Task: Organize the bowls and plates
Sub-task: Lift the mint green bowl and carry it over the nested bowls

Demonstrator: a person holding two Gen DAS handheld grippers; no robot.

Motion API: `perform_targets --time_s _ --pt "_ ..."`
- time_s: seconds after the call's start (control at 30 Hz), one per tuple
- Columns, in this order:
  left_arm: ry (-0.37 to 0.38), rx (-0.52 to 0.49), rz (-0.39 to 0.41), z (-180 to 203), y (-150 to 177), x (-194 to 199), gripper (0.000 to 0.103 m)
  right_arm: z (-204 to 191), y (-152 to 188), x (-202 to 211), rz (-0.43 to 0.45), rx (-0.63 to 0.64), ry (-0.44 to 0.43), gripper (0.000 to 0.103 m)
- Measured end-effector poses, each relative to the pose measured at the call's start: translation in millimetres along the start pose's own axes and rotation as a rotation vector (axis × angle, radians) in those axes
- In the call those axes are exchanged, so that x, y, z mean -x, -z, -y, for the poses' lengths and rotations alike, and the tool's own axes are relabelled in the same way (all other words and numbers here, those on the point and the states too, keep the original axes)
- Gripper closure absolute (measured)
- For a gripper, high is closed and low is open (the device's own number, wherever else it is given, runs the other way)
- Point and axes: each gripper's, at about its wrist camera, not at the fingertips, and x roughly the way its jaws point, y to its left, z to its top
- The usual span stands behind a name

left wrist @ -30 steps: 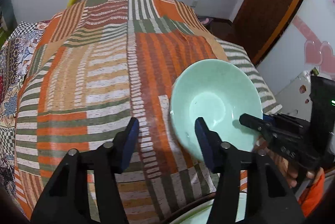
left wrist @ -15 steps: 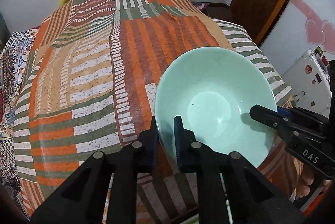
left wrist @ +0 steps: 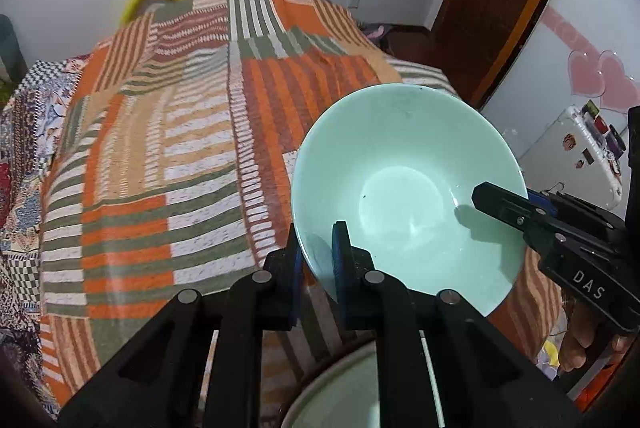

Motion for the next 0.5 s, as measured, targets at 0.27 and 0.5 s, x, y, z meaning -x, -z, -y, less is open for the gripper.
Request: perform_targets --time_s 0.27,0.5 --pt "0.004 0.024 0.081 -7 18 61 0.09 -30 0 28 0.055 0.046 -0.021 0.085" --pt "-0.003 0.043 0.145 -16 39 111 0.09 -58 4 50 0.096 0.073 -0.053 0.085"
